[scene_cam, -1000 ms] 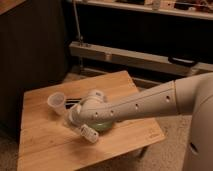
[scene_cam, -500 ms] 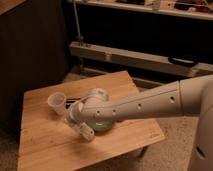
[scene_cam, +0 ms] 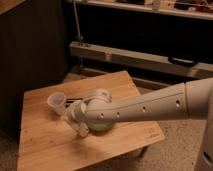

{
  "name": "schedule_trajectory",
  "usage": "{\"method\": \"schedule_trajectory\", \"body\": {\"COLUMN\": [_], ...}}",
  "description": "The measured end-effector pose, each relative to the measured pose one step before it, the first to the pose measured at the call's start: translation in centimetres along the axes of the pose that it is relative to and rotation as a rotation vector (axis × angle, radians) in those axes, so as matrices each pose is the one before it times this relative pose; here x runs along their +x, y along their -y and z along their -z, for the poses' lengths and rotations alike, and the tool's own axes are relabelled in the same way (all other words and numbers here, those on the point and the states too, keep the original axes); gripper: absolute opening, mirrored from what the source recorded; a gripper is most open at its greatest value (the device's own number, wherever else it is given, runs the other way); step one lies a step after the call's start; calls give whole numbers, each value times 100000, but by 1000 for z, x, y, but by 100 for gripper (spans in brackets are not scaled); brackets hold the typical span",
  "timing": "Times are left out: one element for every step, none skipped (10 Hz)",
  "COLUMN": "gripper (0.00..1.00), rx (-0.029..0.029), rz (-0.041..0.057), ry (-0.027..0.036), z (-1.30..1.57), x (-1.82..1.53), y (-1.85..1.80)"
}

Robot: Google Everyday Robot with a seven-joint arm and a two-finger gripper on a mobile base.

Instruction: Stand the bottle upright

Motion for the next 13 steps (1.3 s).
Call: {"method": "schedule_trajectory", "body": {"gripper": [21, 21, 21, 21, 21, 21, 21, 21, 21, 21, 22, 29, 41], "rx": [246, 256, 199, 111, 41, -54, -110, -149, -269, -266, -126, -324, -408], "rz": [379, -51, 48, -28, 0, -350, -402, -376, -581, -114, 187, 56, -416], "ry": [222, 108, 159, 155, 263, 492, 886, 813, 1203, 739, 496, 343, -20], "z": [57, 155, 181, 108, 66, 14, -39, -67, -147, -122, -84, -86, -41], "x": [-168, -133, -186, -88, -104, 28, -25, -19, 97, 22, 86, 56, 58], "y": [182, 215, 186, 112, 56, 45, 4, -8, 4, -41, 37, -11, -44]}}
